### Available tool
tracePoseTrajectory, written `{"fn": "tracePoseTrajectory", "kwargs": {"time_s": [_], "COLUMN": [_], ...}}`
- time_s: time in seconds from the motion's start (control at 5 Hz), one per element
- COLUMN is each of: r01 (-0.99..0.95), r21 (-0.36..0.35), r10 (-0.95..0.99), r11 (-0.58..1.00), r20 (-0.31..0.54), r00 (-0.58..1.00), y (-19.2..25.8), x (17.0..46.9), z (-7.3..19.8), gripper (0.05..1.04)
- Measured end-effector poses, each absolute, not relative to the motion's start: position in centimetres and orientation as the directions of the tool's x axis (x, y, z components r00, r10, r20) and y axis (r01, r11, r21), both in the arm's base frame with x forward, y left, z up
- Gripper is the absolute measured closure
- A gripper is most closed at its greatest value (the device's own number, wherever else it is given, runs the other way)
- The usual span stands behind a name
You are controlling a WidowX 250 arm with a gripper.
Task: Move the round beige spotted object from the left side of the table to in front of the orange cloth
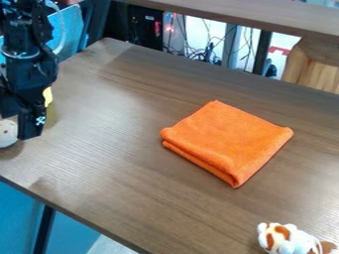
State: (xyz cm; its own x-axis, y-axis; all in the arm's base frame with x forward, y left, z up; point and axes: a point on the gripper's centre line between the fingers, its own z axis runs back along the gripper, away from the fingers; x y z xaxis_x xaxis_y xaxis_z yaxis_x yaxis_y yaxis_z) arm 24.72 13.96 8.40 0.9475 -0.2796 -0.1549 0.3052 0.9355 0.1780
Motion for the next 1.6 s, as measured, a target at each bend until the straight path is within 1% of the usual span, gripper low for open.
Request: {"fn": "tracePoseTrajectory", "kwargs": {"time_s": [0.2,0.4,0.6,0.8,1.0,1.2,1.4,1.6], "r01": [0.309,0.357,0.34,0.344,0.319,0.316,0.314,0.288], "r21": [0.164,0.139,0.119,0.123,0.086,0.037,0.036,0.037], "r10": [-0.282,-0.337,-0.326,-0.33,-0.302,-0.305,-0.301,-0.27], "r11": [0.937,0.924,0.933,0.931,0.944,0.948,0.949,0.957], "r20": [-0.168,-0.147,-0.122,-0.122,-0.166,-0.176,-0.197,-0.253], "r00": [0.945,0.93,0.937,0.936,0.939,0.936,0.933,0.929], "y": [13.8,14.5,15.5,16.2,17.8,19.2,19.7,20.3], "x": [24.5,23.2,22.3,22.4,22.6,23.6,23.9,23.7], "z": [7.8,8.3,9.4,10.1,8.6,7.2,6.7,5.9], "gripper": [0.083,0.083,0.083,0.083,0.083,0.083,0.083,0.083]}}
